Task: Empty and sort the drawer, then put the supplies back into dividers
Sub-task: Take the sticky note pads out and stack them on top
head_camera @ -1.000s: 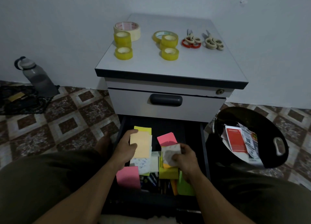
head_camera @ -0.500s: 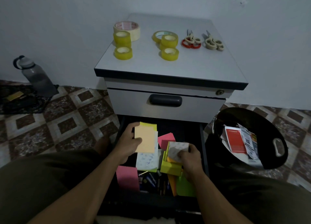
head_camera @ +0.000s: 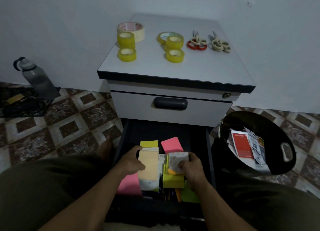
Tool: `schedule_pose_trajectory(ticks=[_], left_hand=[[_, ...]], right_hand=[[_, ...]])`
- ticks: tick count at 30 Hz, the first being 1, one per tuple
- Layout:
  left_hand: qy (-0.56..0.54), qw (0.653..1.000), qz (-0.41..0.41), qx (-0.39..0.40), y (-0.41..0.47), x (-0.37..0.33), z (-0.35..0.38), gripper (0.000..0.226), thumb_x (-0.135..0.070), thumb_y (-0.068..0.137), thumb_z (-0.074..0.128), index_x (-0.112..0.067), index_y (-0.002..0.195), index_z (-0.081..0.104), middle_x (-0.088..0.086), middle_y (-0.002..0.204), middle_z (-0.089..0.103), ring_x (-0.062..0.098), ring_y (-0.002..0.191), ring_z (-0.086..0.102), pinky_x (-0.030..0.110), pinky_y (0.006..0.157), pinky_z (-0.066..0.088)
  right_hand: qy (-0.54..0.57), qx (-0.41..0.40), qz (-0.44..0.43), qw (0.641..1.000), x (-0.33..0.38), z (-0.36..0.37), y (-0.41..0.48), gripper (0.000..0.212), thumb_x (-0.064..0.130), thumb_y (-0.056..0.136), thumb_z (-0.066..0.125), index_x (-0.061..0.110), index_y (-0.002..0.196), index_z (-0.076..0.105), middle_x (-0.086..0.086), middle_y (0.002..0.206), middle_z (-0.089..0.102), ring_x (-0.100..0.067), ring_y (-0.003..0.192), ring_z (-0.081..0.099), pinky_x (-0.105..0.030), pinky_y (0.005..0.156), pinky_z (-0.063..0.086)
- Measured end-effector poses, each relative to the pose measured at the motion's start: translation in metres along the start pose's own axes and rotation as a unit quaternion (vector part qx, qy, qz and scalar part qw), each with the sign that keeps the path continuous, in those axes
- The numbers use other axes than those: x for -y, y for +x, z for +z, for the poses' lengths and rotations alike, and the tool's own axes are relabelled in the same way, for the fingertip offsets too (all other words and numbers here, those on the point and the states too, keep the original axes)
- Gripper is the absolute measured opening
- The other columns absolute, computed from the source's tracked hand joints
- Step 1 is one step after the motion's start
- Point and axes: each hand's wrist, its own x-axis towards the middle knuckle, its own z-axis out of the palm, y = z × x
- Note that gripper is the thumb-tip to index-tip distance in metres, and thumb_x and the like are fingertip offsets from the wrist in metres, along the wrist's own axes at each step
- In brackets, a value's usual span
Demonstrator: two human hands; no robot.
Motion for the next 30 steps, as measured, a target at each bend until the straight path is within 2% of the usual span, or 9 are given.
schedule_pose_trajectory(ticks=[3,7,11,14,18,21,25,28,30], left_hand=[[0.011,1.0,-0.013,0.007,0.0,-0.001,0.0,0.088,0.004,0.072,0.077,-0.025,0.146,0.041,0.008,0.119,0.06,0.025,0.106,0.06,0.034,0.083,0.057],[0.003,1.0,-0.006,0.003,-0.003,-0.004,0.003,0.084,0.007,0.071,0.077,-0.024,0.142,0.044,0.006,0.111,0.06,0.025,0.103,0.061,0.029,0.07,0.054],[0.01,1.0,0.012,-0.004,-0.006,-0.005,0.003,0.088,0.008,0.069,0.079,-0.022,0.143,0.043,0.005,0.096,0.061,0.022,0.092,0.062,0.028,0.068,0.053],[-0.002,0.999,0.038,0.009,-0.011,-0.009,0.004,0.089,0.011,0.074,0.075,-0.02,0.148,0.037,0.004,0.087,0.061,0.016,0.078,0.062,0.022,0.057,0.049],[-0.015,0.997,0.057,0.043,-0.019,-0.017,0.008,0.086,0.015,0.081,0.068,-0.016,0.153,0.031,0.0,0.086,0.059,0.007,0.074,0.059,0.01,0.047,0.043],[-0.018,0.997,0.06,0.045,-0.02,-0.017,0.008,0.09,0.016,0.081,0.068,-0.017,0.154,0.029,0.003,0.082,0.058,0.009,0.071,0.059,0.012,0.047,0.044],[-0.025,0.996,0.074,0.04,-0.022,-0.018,0.008,0.088,0.015,0.08,0.068,-0.022,0.152,0.032,0.002,0.08,0.059,0.009,0.072,0.061,0.015,0.05,0.047],[-0.043,0.995,0.078,0.035,-0.021,-0.021,0.009,0.085,0.012,0.081,0.068,-0.028,0.149,0.036,0.002,0.088,0.06,0.01,0.08,0.062,0.02,0.058,0.05],[-0.063,0.995,0.062,0.044,-0.019,-0.024,0.009,0.083,0.01,0.082,0.067,-0.034,0.147,0.037,0.002,0.101,0.063,0.015,0.091,0.064,0.027,0.063,0.054]], right_hand=[[-0.009,0.002,0.007,1.0,-0.004,0.002,-0.002,0.034,-0.008,0.083,0.055,0.009,0.111,0.061,-0.009,0.101,0.069,-0.024,0.091,0.067,-0.037,0.076,0.058],[-0.024,0.0,0.005,1.0,-0.006,0.006,-0.002,0.035,-0.011,0.081,0.053,0.006,0.109,0.064,-0.011,0.099,0.07,-0.026,0.09,0.068,-0.044,0.08,0.059],[-0.024,0.006,0.001,1.0,-0.003,0.007,-0.006,0.034,-0.012,0.078,0.055,0.01,0.102,0.064,-0.009,0.097,0.07,-0.021,0.086,0.067,-0.034,0.07,0.058],[-0.013,0.017,0.004,1.0,0.002,0.005,-0.009,0.036,-0.013,0.079,0.055,0.018,0.097,0.06,-0.004,0.094,0.069,-0.018,0.085,0.066,-0.027,0.065,0.053],[0.009,0.022,0.013,1.0,0.004,0.005,-0.011,0.037,-0.015,0.08,0.055,0.016,0.098,0.06,-0.005,0.095,0.068,-0.018,0.085,0.065,-0.024,0.061,0.05],[0.024,0.007,0.016,1.0,0.003,0.005,-0.011,0.037,-0.016,0.08,0.054,0.018,0.094,0.06,-0.004,0.093,0.067,-0.018,0.084,0.064,-0.026,0.062,0.051],[0.034,-0.001,0.018,0.999,0.002,0.005,-0.011,0.037,-0.015,0.08,0.054,0.016,0.098,0.06,-0.007,0.098,0.067,-0.02,0.088,0.064,-0.028,0.065,0.051],[0.047,-0.001,0.023,0.999,0.002,0.006,-0.012,0.037,-0.016,0.08,0.052,0.017,0.096,0.06,-0.008,0.098,0.067,-0.021,0.087,0.064,-0.028,0.064,0.051],[0.048,0.002,0.021,0.999,0.002,0.006,-0.013,0.037,-0.016,0.081,0.051,0.014,0.099,0.061,-0.007,0.098,0.067,-0.02,0.086,0.064,-0.027,0.062,0.05]])
